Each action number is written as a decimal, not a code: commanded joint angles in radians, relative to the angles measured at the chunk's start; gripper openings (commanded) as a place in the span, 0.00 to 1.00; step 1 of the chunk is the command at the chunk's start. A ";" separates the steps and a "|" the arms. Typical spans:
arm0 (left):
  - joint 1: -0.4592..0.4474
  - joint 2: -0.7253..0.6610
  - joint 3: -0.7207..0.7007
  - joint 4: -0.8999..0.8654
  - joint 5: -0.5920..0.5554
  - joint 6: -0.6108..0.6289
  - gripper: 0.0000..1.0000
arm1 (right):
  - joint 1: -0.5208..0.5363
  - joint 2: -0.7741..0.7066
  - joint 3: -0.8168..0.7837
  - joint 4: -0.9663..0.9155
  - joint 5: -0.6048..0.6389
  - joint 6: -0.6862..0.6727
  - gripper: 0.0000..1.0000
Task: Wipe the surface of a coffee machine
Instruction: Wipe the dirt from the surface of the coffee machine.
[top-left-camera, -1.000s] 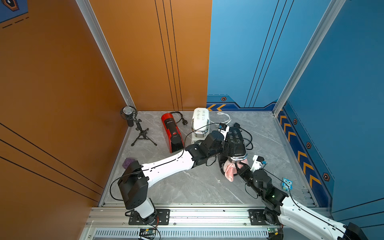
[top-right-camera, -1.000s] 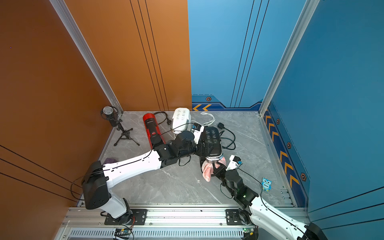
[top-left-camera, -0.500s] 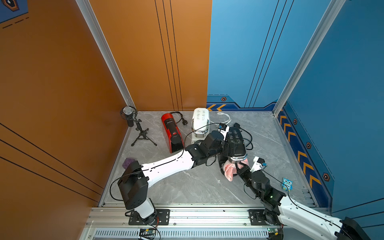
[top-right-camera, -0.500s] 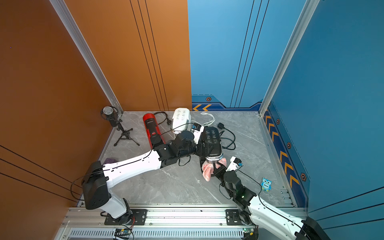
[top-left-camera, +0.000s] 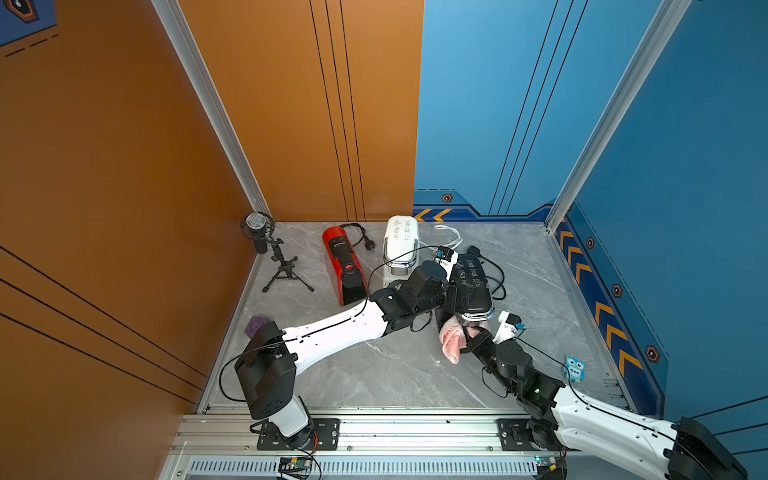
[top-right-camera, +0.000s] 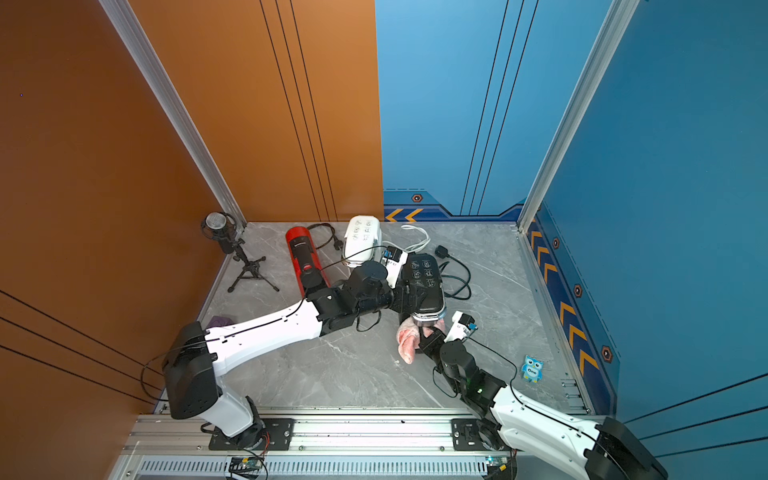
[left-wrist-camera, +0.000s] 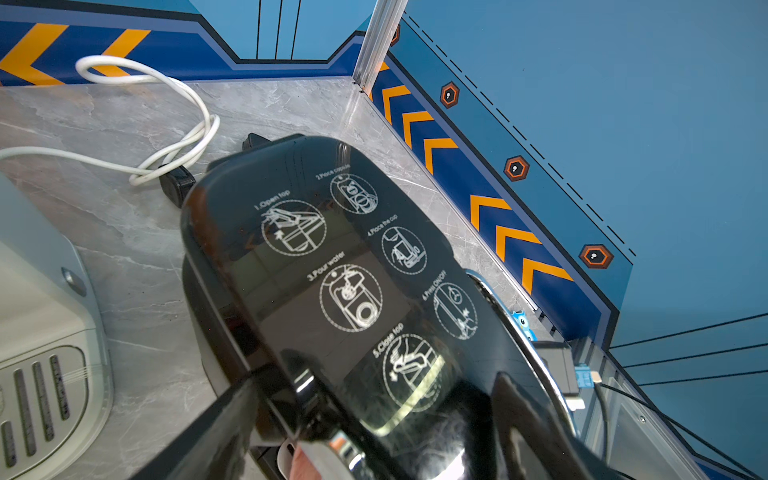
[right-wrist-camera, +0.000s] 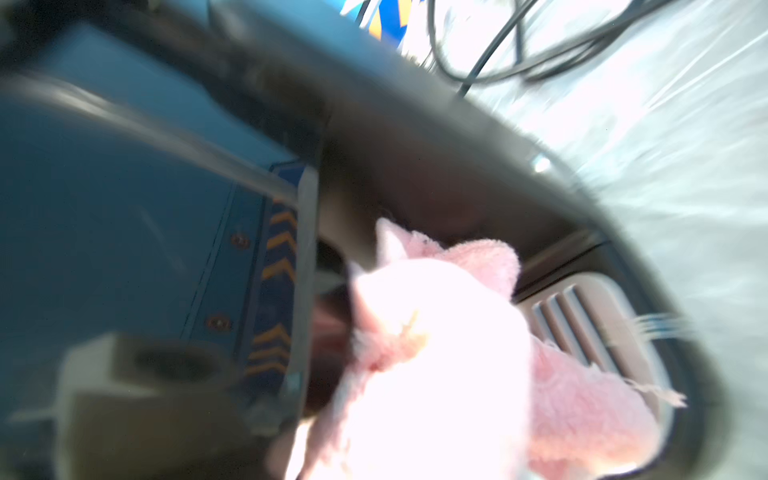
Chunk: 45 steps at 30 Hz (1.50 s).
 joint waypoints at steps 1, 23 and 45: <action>0.022 0.039 -0.075 -0.218 -0.003 0.030 0.88 | -0.059 -0.096 0.013 -0.108 0.059 0.010 0.00; 0.043 0.059 -0.082 -0.161 0.032 -0.013 0.88 | 0.025 0.300 0.047 0.309 0.234 0.096 0.00; 0.060 0.090 -0.095 -0.115 0.120 -0.045 0.88 | 0.093 0.514 0.075 0.397 0.476 0.387 0.00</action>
